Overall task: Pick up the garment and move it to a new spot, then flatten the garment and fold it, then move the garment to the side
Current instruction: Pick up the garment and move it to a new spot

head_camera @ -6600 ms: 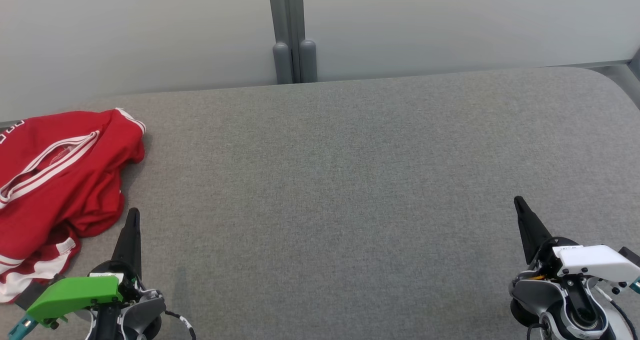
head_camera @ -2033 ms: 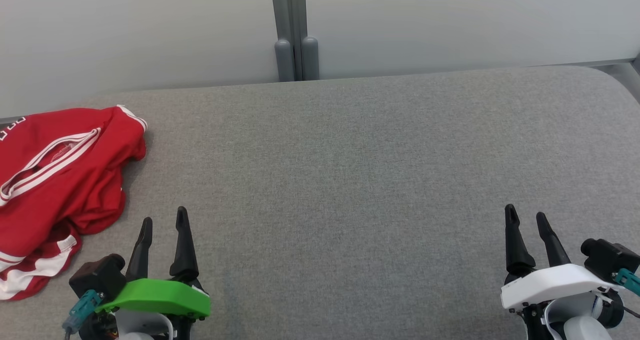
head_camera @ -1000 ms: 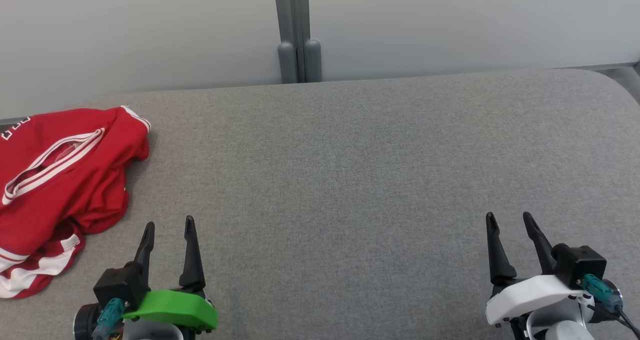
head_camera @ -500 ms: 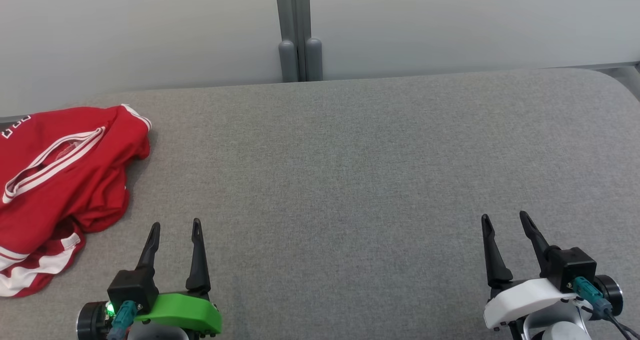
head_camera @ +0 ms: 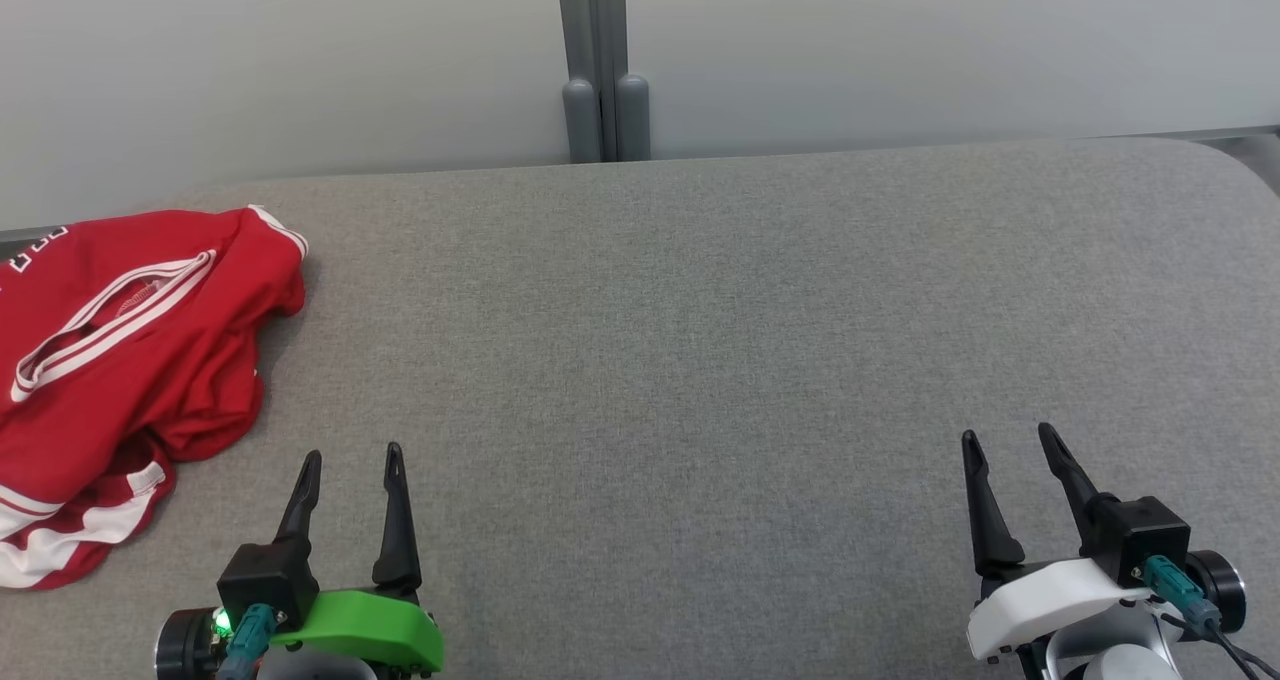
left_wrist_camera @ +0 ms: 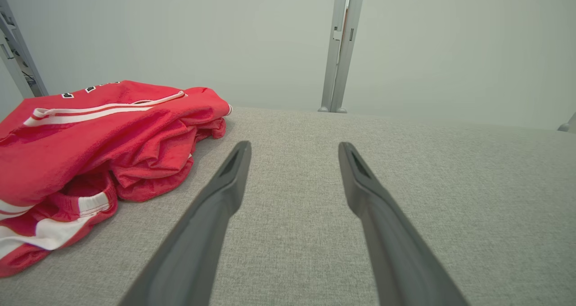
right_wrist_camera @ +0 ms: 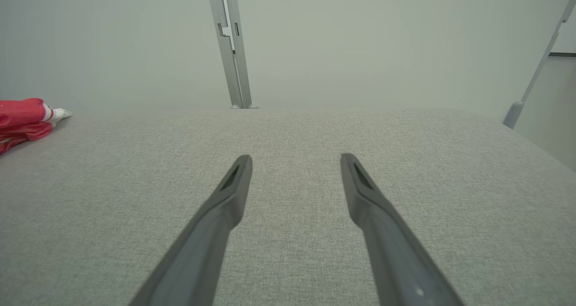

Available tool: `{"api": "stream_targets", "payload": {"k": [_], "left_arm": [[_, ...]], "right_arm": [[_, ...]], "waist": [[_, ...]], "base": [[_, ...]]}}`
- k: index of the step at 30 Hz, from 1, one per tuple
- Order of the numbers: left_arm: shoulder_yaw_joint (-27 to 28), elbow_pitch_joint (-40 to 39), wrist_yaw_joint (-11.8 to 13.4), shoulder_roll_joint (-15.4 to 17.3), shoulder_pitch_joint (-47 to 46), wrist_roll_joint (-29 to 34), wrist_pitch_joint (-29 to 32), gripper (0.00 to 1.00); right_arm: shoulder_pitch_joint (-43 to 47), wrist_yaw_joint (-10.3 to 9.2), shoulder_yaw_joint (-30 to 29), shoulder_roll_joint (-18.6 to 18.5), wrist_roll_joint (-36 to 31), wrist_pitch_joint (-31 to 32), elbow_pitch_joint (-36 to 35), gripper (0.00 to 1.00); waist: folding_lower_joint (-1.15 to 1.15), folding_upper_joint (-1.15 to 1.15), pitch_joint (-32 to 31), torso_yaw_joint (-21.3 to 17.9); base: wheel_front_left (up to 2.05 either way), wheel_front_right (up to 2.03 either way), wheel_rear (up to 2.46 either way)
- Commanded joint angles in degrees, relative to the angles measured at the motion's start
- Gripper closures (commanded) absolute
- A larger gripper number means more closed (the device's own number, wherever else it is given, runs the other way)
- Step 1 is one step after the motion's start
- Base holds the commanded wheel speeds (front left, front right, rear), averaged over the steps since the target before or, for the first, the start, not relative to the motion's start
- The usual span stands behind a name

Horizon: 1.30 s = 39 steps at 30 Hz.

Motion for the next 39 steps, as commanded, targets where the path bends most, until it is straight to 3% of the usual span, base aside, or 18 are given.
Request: {"api": "stream_targets", "payload": {"k": [1, 8, 27, 33, 39], "left_arm": [[0.23, 0.17, 0.14, 0.38, -0.21, -0.3, -0.04, 0.0], [0.23, 0.74, 0.53, 0.39, -0.38, -0.79, -0.04, 0.0], [3.57, 0.33, 0.36, 0.35, 1.82, 1.52, -0.01, 0.0], [5.6, -0.04, 0.08, 0.34, 2.64, 2.05, -0.01, 0.0], [6.67, -0.68, 0.11, 0.33, 3.06, 1.64, -0.01, 0.0]], "right_arm": [[0.2, 0.0, 0.05, -0.26, 0.38, -0.2, 0.18, 0.0], [0.87, 0.0, -0.79, -0.23, -0.05, -0.2, -0.33, 0.0], [1.61, -0.01, 1.1, -0.25, 1.13, -0.19, -0.38, 0.0], [1.71, -0.01, 1.82, -0.25, 2.07, -0.19, 0.07, 0.0], [0.63, -0.01, 2.85, -0.26, 2.39, -0.19, 0.57, 0.0]], "waist": [[0.0, 0.0, -0.07, 0.07], [0.0, 0.0, -0.46, 2.49], [0.0, 0.0, -1.2, 23.88], [0.0, 0.0, -1.75, 27.43], [0.0, 0.0, -1.37, 27.87]], "base": [[0.0, 0.0, 0.0], [0.0, 0.0, 0.0], [0.0, 0.0, 0.0], [0.0, 0.0, 0.0], [0.0, 0.0, 0.0]]}}
